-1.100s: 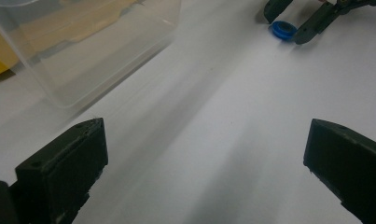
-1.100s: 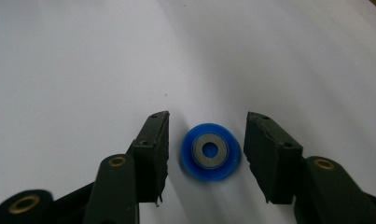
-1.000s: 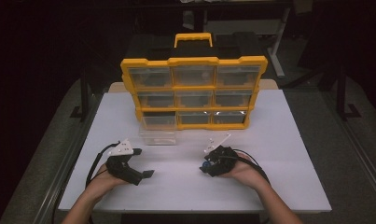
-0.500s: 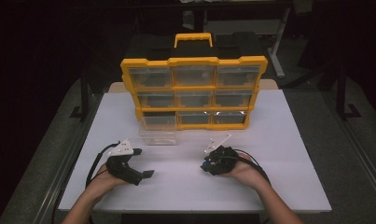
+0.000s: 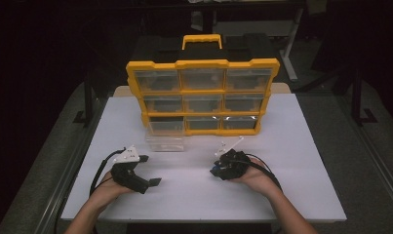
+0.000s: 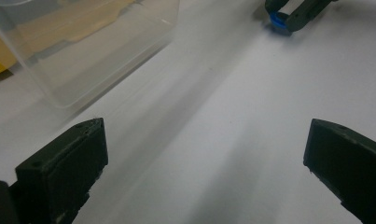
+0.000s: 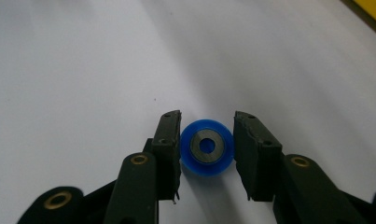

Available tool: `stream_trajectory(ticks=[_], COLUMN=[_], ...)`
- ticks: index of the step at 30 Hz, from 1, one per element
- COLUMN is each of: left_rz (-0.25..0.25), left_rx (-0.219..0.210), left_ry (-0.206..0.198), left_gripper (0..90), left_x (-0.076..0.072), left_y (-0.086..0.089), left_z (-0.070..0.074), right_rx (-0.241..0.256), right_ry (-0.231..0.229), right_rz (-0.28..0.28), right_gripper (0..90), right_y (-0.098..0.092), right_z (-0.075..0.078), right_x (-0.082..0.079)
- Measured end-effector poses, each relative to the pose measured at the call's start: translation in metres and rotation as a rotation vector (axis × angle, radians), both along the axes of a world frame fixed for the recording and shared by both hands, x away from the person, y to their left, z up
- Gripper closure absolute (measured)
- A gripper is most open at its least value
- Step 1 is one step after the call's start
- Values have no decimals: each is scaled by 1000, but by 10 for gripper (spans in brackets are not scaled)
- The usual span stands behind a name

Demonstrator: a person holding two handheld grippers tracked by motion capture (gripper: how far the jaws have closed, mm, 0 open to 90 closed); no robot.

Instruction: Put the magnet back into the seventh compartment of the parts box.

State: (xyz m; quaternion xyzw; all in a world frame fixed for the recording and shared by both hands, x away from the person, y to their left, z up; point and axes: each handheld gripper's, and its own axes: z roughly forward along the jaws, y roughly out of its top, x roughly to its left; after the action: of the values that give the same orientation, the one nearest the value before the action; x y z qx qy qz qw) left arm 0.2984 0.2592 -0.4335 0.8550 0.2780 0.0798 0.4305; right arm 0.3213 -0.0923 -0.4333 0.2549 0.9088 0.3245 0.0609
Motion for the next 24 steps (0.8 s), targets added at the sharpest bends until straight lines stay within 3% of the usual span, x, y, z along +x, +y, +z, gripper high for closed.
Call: stream_trajectory(ticks=[8, 24], left_rz=[-1, -10], left_rx=[-1, 2], left_ry=[2, -6], left_gripper=[0, 0], left_x=[0, 0], left_y=[0, 0], left_z=[0, 1], right_rx=[7, 14], right_ry=[-23, -22], right_rz=[-1, 8], right_gripper=[613, 614], right_y=[2, 12], right_z=[10, 30], right_x=[5, 14])
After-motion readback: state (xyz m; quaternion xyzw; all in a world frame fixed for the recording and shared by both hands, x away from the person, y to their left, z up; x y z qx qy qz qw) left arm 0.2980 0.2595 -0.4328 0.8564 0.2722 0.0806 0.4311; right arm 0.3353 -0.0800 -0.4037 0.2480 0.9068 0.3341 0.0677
